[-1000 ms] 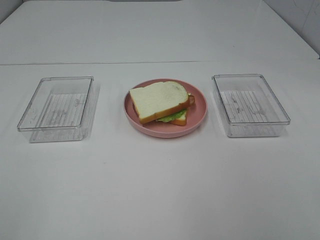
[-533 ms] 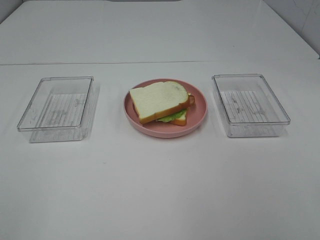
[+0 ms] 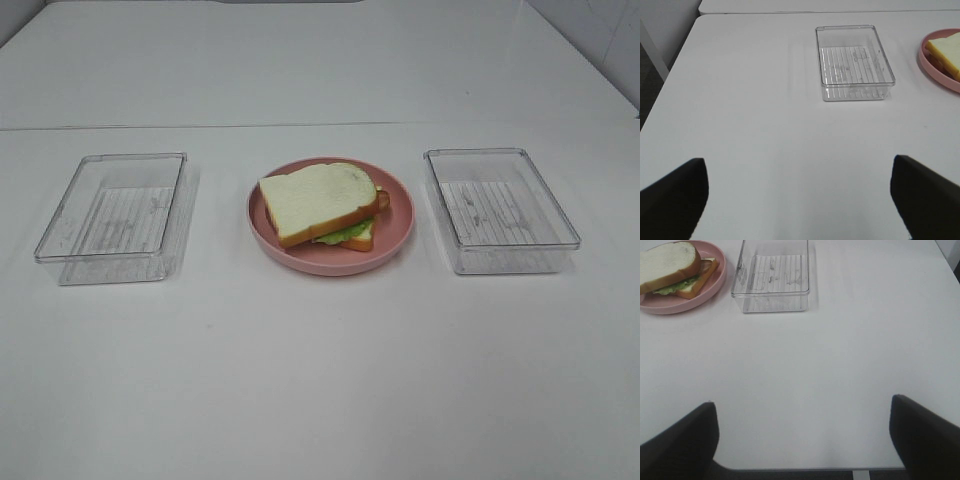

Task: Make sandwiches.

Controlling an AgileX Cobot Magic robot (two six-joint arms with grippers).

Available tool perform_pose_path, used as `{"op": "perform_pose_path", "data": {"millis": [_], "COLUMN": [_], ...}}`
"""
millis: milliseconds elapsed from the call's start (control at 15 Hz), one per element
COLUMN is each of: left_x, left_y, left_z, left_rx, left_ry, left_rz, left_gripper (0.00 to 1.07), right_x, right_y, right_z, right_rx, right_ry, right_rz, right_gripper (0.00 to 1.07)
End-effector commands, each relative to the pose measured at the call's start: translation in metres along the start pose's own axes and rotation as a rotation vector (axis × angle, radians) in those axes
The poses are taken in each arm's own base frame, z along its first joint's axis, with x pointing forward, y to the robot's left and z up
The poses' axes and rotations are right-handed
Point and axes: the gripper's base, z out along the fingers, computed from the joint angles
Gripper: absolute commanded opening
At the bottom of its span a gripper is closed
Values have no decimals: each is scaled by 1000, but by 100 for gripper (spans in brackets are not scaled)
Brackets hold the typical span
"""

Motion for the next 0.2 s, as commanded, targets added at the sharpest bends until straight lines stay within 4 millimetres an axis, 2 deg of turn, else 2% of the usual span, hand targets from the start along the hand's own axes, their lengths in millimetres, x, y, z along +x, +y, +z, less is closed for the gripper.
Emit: {"op": "perform_pose_path", "data": {"millis": [67,200], "left_x": [0,0], "left_y": [0,0], "left_z": [0,0], "left_rx": [-3,-3], "left_ry": [-4,-4], "left_rz": [-1,-1], "left_gripper": [91,91], "right_x": [3,3], "right_y": [-1,-1], "right_z": [-3,-3], "right_rx": [10,10], "right_ry": [-37,-37], "right_rz": [6,6], "right_gripper": [89,89]}}
